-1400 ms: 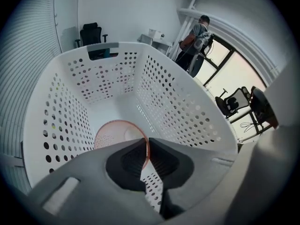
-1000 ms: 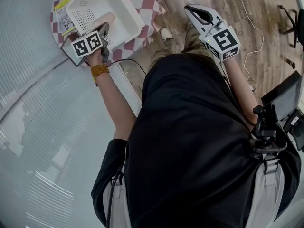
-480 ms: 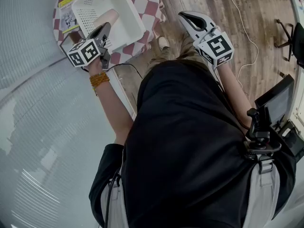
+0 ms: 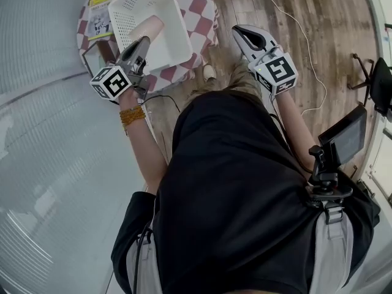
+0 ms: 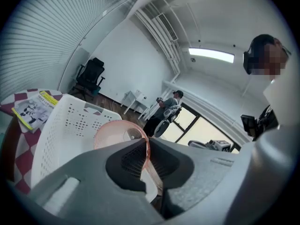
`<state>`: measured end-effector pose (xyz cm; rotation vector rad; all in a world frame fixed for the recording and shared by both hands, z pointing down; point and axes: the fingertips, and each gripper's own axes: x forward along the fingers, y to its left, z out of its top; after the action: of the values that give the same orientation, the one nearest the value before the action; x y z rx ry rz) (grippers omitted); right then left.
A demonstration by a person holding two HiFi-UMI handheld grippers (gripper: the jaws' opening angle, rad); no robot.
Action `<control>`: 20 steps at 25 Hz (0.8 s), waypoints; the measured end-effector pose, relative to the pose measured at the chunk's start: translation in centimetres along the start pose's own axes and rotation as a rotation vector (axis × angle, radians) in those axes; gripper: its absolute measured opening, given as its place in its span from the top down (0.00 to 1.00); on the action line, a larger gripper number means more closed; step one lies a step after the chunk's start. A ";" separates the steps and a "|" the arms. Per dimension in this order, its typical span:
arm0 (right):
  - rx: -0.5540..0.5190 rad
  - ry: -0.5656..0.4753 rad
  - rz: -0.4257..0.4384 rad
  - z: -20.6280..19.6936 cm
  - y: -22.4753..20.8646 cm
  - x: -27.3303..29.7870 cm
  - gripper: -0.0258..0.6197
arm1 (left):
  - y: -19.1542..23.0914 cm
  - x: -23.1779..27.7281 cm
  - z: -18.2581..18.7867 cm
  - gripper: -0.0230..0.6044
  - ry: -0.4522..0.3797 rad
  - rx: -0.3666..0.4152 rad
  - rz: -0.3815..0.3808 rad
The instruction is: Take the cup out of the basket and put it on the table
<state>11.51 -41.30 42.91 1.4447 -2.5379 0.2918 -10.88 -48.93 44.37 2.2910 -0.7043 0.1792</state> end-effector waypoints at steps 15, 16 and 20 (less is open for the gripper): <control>-0.099 -0.071 0.104 3.2 4.8 5.1 0.94 | -4.4 -5.2 1.0 0.93 -0.272 -0.034 -0.179; -0.106 -0.075 0.114 3.4 5.3 5.5 0.94 | -4.5 -5.6 1.1 0.93 -0.288 -0.022 -0.185; -0.125 -0.087 0.161 4.2 7.2 6.4 0.94 | -5.1 -6.6 1.3 0.93 -0.331 0.047 -0.187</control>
<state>1.78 -44.13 40.13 1.2363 -2.6945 0.0945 -13.79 -43.90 38.22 2.4436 -0.6475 -0.2796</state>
